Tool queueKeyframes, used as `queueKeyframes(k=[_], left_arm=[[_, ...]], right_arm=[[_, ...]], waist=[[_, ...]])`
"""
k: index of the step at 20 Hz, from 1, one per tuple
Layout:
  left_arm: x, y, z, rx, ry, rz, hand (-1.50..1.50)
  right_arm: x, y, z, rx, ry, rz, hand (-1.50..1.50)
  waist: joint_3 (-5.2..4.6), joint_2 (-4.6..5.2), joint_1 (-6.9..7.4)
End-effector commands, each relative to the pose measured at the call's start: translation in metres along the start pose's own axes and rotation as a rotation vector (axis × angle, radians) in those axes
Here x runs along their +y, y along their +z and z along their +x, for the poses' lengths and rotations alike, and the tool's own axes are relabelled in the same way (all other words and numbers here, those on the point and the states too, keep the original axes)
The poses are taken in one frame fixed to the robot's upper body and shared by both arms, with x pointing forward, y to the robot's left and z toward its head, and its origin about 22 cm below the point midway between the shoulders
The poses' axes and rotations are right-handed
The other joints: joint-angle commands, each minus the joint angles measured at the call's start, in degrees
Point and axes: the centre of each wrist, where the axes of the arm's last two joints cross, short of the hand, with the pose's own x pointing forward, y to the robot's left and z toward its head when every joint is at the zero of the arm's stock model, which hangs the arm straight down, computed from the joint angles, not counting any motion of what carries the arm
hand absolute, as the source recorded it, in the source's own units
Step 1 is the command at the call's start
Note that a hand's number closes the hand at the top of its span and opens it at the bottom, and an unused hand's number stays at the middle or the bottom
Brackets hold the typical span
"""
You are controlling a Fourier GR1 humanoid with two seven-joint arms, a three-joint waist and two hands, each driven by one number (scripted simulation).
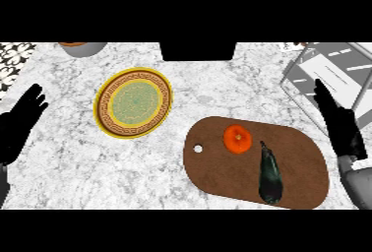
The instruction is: Pick the squash from the cutting board and place it in the tiered basket
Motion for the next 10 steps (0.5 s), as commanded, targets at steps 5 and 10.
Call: queueKeyframes(k=[5,10], left_arm=[[-0.054,0.002,0.016,-0.227,0.028,0.033,0.0],[-0.104,0.011,0.012,-0.248,0.067,-0.004,0.0]], right_arm=[[-0.001,0.006,0.049,-0.374,-0.54,-0.223,1.5],[0.026,0.018,0.034,-0.252,-0.962,-0.258,-1.5]], waist=[[-0.34,-0.81,-2.56],[-0.13,-0.26,-2.47]])
